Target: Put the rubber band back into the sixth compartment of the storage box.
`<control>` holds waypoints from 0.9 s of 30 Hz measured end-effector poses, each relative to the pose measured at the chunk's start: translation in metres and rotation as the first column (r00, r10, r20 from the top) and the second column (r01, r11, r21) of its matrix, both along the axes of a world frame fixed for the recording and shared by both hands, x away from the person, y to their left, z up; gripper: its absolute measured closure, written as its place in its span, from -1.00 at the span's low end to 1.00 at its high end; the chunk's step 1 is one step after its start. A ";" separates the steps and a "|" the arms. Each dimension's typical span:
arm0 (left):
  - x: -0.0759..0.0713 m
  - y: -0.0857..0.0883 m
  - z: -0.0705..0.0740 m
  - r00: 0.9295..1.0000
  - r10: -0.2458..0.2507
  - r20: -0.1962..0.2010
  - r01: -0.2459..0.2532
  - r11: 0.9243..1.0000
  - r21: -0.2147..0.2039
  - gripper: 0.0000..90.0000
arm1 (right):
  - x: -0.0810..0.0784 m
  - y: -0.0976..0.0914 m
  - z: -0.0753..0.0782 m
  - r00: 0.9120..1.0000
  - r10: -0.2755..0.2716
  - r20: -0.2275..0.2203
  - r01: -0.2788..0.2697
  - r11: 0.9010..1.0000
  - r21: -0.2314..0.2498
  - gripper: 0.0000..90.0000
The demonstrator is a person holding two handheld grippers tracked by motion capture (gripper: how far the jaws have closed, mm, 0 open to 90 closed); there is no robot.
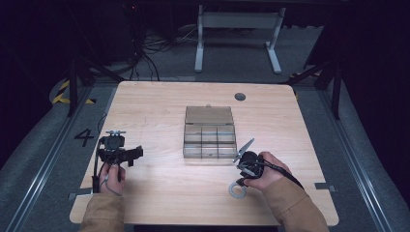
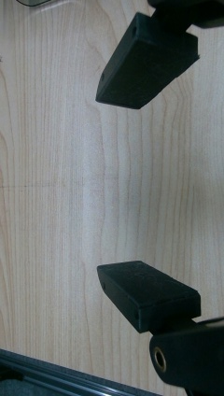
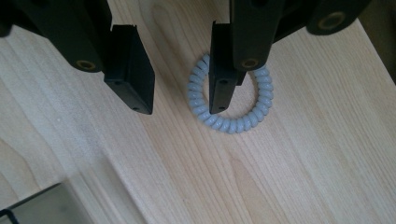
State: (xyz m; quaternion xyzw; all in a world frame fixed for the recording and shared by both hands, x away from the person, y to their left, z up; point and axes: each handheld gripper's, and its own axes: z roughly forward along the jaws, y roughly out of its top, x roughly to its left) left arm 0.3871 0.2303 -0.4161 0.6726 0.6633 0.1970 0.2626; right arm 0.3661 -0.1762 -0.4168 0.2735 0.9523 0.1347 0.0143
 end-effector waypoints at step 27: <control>0.000 0.000 0.000 1.000 -0.001 -0.001 0.001 1.000 0.001 -0.65 | -0.004 0.014 -0.011 0.998 0.060 -0.006 -0.061 0.991 -0.117 0.84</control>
